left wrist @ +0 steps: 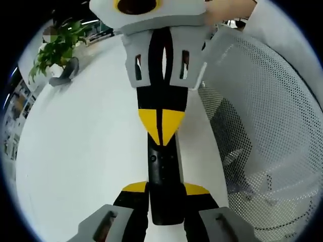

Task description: Press the specified remote control buttons in sequence, fully releasing each button before pressing the next.

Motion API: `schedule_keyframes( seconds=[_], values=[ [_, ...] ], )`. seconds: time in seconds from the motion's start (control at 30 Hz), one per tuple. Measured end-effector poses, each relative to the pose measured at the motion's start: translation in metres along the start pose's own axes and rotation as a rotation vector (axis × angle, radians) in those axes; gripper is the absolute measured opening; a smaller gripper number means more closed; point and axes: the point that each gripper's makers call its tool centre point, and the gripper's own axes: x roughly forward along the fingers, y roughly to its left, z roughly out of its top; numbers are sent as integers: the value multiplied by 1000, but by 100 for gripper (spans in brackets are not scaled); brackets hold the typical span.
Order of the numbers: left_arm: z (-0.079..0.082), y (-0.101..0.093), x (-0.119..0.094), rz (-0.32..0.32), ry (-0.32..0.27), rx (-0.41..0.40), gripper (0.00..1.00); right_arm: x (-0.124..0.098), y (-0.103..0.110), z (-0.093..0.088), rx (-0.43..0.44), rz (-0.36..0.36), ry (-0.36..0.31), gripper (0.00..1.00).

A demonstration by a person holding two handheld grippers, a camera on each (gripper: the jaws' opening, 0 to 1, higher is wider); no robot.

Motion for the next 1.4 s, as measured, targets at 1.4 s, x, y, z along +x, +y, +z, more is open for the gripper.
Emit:
schedule_keyframes(
  seconds=[1.4],
  values=[
    [7, -20, -1, 17, -33, -41, 24, -1, 28, -5, -229, -94, 25, 0]
  ],
)
